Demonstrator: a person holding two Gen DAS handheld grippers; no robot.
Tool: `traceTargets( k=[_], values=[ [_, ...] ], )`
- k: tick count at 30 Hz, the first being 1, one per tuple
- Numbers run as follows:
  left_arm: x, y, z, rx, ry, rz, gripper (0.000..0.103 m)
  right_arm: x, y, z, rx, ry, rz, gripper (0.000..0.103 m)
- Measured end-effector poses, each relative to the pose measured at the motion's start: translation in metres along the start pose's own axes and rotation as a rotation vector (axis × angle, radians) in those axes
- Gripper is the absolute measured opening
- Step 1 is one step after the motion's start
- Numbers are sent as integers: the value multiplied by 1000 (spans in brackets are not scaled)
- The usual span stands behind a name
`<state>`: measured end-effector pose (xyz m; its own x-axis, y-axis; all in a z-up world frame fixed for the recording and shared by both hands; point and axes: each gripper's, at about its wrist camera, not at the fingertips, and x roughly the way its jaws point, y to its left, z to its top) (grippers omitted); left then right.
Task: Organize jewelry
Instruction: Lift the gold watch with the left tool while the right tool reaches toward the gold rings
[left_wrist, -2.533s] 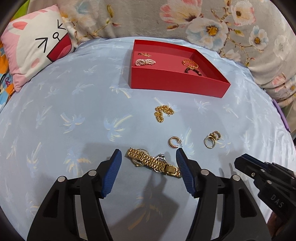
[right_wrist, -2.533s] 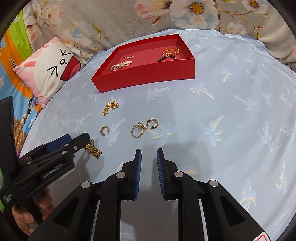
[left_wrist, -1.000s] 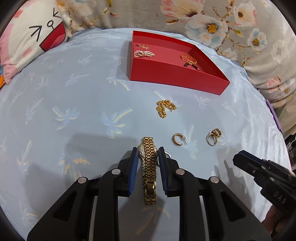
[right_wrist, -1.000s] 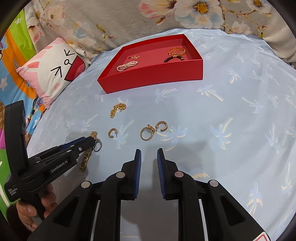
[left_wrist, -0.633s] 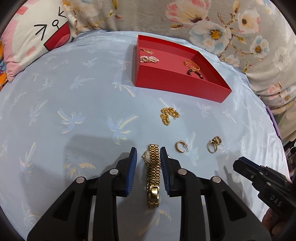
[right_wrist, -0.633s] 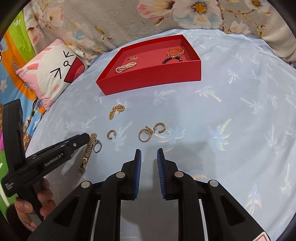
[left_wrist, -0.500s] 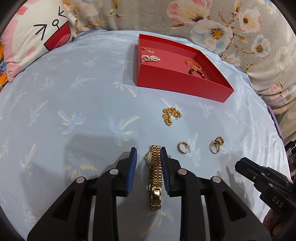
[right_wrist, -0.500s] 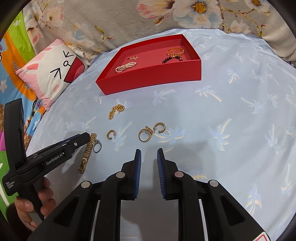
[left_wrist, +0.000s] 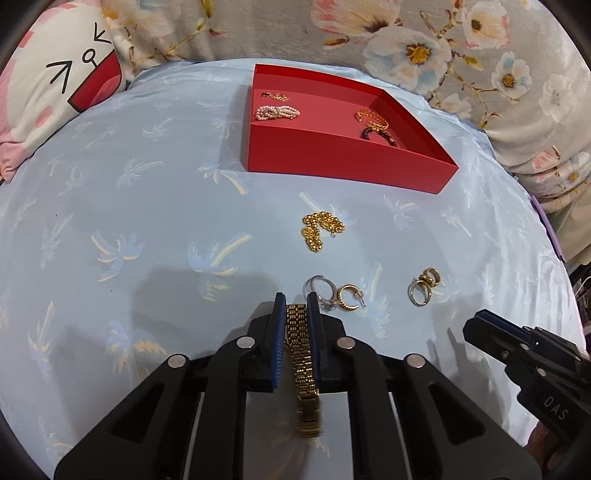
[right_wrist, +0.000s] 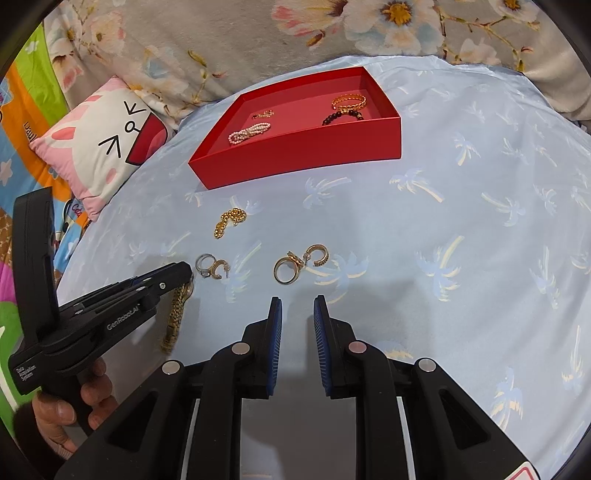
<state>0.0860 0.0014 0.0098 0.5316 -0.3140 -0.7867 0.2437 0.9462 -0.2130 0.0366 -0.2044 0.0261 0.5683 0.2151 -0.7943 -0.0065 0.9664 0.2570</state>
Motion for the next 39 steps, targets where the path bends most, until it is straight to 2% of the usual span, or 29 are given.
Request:
traceTargets(
  k=[12, 20, 25, 39],
  values=[
    [-46, 4, 14, -30, -74, -69, 10, 6, 0, 8, -13, -3, -2, 18],
    [-73, 15, 30, -60, -137, -70, 10, 8, 14, 16, -44, -7, 21, 18],
    [-70, 18, 34, -65, -137, -61, 10, 11, 27, 21, -73, -12, 35, 18],
    [-59, 17, 30, -61, -112, -72, 10, 27, 9, 20, -31, 26, 5, 18]
  ],
)
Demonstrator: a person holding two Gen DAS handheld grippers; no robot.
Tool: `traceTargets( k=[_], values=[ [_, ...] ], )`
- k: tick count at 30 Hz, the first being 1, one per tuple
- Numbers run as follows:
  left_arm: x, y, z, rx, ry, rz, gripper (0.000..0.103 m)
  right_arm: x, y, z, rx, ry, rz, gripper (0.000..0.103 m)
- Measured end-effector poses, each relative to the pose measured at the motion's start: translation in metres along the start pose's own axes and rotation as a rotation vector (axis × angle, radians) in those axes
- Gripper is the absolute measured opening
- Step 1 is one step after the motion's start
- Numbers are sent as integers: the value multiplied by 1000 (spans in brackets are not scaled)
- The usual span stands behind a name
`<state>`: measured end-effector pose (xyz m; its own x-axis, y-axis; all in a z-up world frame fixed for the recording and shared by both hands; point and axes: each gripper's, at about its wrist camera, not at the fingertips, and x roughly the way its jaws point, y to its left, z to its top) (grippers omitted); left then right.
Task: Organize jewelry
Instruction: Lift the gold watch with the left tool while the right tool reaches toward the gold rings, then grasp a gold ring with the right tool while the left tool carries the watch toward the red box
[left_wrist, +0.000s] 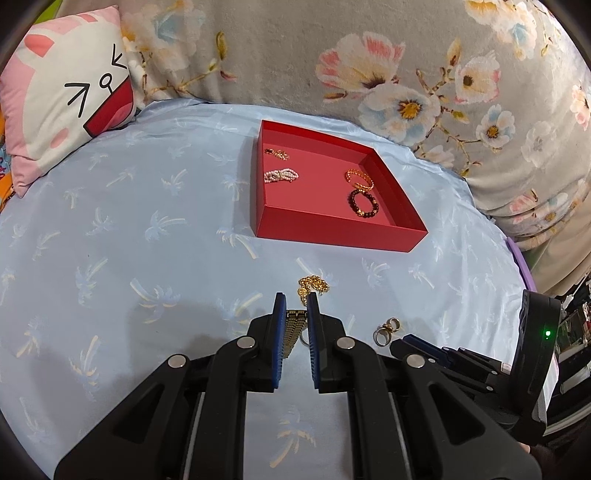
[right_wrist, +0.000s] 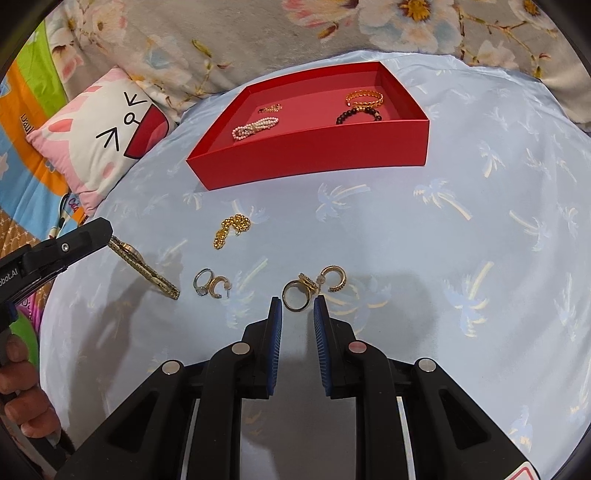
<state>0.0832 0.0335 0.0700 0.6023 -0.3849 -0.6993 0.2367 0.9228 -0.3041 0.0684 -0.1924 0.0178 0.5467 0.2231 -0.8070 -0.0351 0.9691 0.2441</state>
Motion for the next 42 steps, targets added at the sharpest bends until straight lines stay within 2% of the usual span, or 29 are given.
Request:
traceTargets(
  k=[8, 17, 19, 26, 32, 36, 42],
  values=[
    [2, 0, -1, 3, 8, -4, 11, 15, 0, 6, 8, 17, 11, 18],
    [7, 0, -3, -4, 23, -6, 11, 24, 7, 13, -6, -6, 7, 25],
    [8, 1, -2, -5, 25, -7, 11, 26, 8, 15, -5, -13, 12, 31],
    [10, 3, -1, -12, 27, -5, 11, 31, 8, 22, -6, -36, -25, 31],
    [12, 4, -2, -14, 31, -8, 11, 37, 11, 26, -54, -62, -79, 24],
    [12, 4, -2, -14, 31, -8, 11, 38, 11, 27, -84, -74, -119, 12],
    [12, 3, 0, -11, 24, -9, 11, 30, -4, 29, -21, -71, -62, 12]
  ],
)
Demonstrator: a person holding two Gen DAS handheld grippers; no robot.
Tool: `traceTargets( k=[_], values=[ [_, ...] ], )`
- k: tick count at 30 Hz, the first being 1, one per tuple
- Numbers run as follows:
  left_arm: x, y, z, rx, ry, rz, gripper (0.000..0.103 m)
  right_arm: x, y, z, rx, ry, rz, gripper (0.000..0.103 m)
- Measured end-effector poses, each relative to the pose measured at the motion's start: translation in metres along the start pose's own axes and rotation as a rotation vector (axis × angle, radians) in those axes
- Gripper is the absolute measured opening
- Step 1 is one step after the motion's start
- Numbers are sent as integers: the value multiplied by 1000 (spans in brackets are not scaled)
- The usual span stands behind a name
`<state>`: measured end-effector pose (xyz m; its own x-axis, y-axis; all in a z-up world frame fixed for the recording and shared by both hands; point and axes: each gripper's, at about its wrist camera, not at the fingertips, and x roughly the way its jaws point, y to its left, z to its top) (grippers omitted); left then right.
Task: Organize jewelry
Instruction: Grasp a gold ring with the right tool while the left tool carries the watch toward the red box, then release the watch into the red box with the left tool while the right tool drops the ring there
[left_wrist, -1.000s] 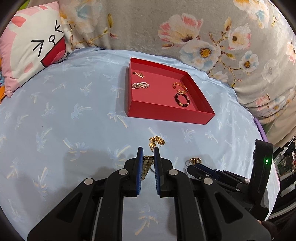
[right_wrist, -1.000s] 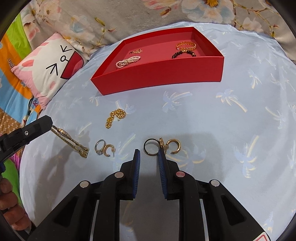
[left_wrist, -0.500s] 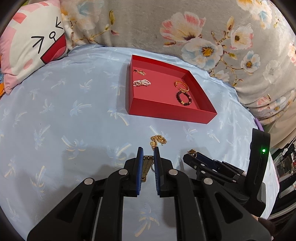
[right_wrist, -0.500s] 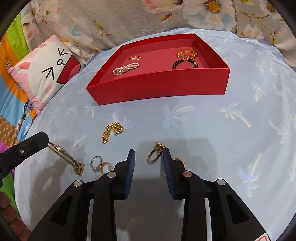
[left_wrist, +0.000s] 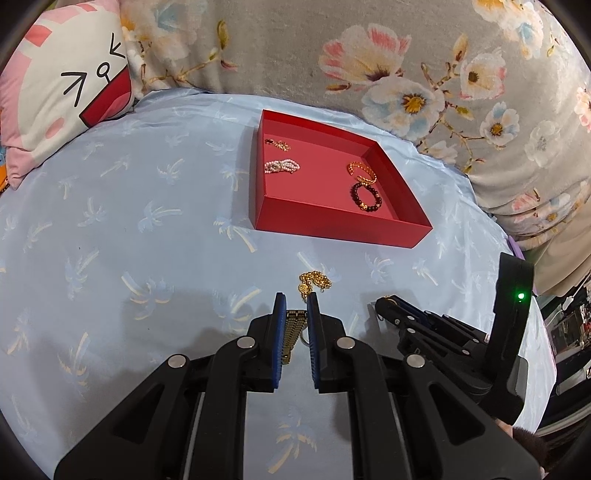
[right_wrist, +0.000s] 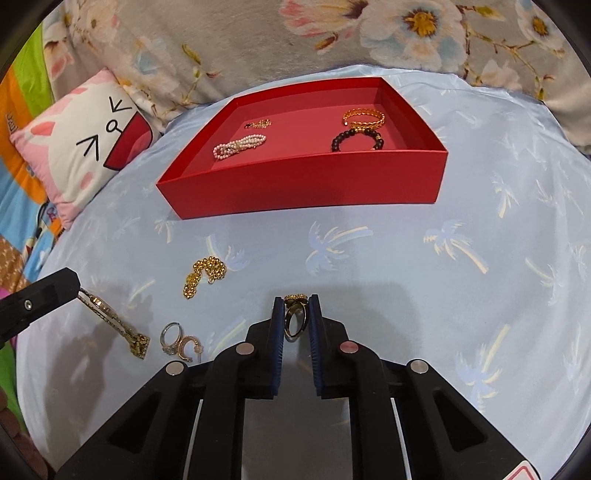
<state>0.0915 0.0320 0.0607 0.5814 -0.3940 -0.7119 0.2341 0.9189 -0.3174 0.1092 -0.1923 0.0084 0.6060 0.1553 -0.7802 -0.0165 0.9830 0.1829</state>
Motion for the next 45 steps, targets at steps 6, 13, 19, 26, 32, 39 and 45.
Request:
traceTargets(
  k=[6, 13, 19, 26, 32, 39, 45],
  values=[
    [-12, -7, 12, 19, -29, -5, 11, -29, -6, 10, 24, -40, 39, 12],
    [-29, -25, 54, 68, -101, -42, 11, -69, -16, 51, 19, -132, 66, 12],
    [-17, -44, 103, 110, -137, -84, 11, -71, -29, 99, 43, -170, 112, 12],
    [31, -49, 147, 108, -123, -99, 11, -30, -30, 158, 40, -152, 112, 12],
    [78, -38, 161, 95, -66, -92, 11, 26, -23, 179, 46, -77, 128, 12],
    [118, -20, 160, 67, 1, -67, 11, 80, -19, 177, 74, 22, 157, 12],
    [120, -14, 159, 82, -41, -11, 12, 96, -16, 178, 49, 22, 103, 16]
  ],
)
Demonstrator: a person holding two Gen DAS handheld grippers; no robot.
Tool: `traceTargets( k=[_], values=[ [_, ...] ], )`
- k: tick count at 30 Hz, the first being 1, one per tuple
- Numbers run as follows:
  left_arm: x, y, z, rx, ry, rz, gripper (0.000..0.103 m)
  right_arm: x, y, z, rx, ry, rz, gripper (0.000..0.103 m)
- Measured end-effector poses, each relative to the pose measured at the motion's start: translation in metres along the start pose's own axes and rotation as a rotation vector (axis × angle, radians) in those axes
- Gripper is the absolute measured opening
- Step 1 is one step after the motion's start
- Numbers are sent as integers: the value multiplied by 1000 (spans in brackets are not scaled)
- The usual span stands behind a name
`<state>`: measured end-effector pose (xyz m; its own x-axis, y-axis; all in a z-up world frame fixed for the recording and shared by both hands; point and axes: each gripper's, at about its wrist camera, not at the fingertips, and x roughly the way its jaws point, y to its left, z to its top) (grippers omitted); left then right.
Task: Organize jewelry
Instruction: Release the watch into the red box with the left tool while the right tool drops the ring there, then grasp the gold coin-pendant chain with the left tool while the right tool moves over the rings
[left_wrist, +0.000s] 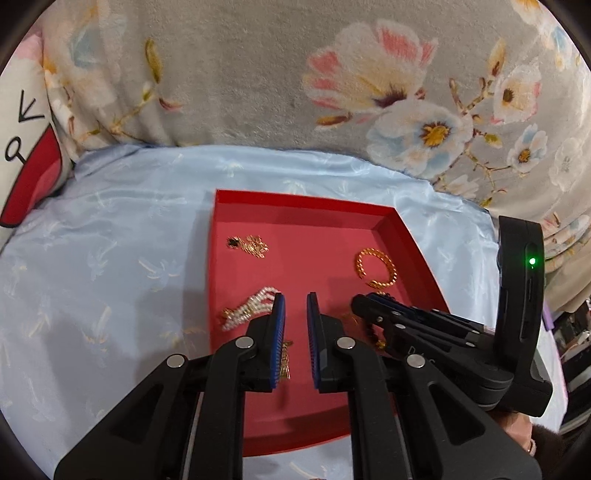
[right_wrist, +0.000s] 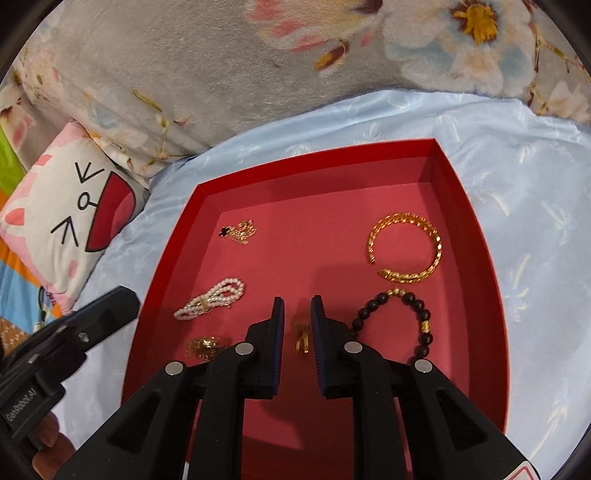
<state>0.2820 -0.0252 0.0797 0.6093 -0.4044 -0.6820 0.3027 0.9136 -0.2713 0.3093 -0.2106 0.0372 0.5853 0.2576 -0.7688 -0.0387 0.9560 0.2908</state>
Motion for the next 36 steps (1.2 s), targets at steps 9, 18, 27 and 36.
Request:
traceTargets(
  k=[9, 18, 27, 36],
  values=[
    [-37, 7, -3, -9, -81, 49, 24, -57, -4, -11, 0, -132, -20, 28],
    [-87, 5, -58, -19, -82, 69, 35, -124, -4, -90, -20, -163, -49, 33],
    [-98, 0, -127, -16, 6, 98, 36, -144, -8, -177, -13, -65, -105, 33],
    [-93, -3, -167, -26, 83, 80, 36, -136, 0, -209, -17, -10, -114, 33]
  ],
)
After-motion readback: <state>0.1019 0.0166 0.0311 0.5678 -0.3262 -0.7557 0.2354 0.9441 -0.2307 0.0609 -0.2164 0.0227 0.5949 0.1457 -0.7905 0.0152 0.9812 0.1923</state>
